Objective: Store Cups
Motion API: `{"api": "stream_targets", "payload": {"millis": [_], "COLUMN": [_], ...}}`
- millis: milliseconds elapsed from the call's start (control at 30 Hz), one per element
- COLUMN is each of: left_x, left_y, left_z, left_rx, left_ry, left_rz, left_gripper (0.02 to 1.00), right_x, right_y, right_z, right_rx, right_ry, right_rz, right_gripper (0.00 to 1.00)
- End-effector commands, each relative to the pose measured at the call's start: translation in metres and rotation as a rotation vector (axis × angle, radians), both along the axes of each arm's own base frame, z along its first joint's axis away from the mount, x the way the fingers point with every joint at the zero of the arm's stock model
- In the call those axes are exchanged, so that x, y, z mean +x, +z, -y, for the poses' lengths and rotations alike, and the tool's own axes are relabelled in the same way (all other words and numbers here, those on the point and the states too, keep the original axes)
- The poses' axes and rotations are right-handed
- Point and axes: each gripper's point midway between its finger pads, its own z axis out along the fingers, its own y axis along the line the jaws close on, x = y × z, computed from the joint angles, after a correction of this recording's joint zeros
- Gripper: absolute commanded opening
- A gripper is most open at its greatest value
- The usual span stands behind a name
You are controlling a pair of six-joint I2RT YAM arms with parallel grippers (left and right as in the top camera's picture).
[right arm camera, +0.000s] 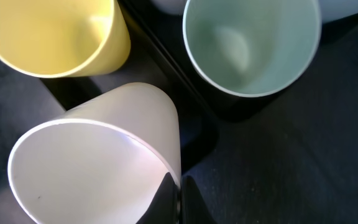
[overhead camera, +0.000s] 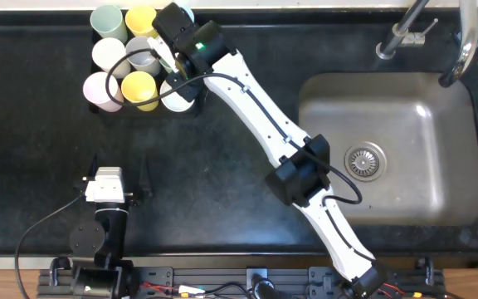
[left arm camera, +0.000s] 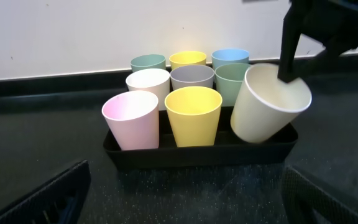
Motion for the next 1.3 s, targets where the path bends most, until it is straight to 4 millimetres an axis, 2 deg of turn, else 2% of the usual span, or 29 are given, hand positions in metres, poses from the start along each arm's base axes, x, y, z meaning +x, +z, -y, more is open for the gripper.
{"api": "stream_targets", "payload": {"millis": [33,633,733,767,867,933,967,1000,1067,1167,1300], "left_x": [0.000,0.000,0.000,0.000,0.000,0.000,0.000,0.000,0.000,0.000,0.000], "left_y": [0.001,0.001,0.001,0.001,0.001,0.001,0.001,0.001,0.001,0.001,0.001], "left_z": [0.002,0.002,0.002,0.002,0.002,0.002,0.002,0.002,0.002,0.002,0.002], "left_rx": [0.019,0.019,0.019,0.019,0.019,0.019,0.019,0.019,0.019,0.019,0.019], "left_ry": [-0.012,-0.012,-0.012,-0.012,-0.012,-0.012,-0.012,-0.012,-0.012,-0.012,-0.012], "left_rz": [0.006,0.006,0.006,0.006,0.006,0.006,0.006,0.006,0.006,0.006,0.006], "left_gripper": [0.998,0.998,0.998,0.998,0.998,0.998,0.998,0.998,0.998,0.998,0.998], "right_x": [0.002,0.004,0.004,0.004,0.004,0.005,0.005,0.005,0.006,0.010,0.030], "right_y": [-0.006,-0.025,-0.025,-0.025,-0.025,-0.025,-0.025,-0.025,-0.024,-0.023,-0.012], "right_z": [-0.002,0.002,0.002,0.002,0.002,0.002,0.001,0.001,0.001,0.000,0.009], "right_rx": [-0.011,-0.041,-0.041,-0.041,-0.040,-0.039,-0.038,-0.037,-0.035,-0.033,-0.062], "right_ry": [0.010,0.015,0.015,0.015,0.015,0.015,0.015,0.015,0.015,0.010,-0.063], "right_rz": [0.004,-0.019,-0.019,-0.019,-0.018,-0.017,-0.016,-0.015,-0.011,0.009,0.102], "right_gripper": [0.042,0.042,0.417,0.459,0.496,0.590,0.663,0.803,0.996,0.998,0.998]}}
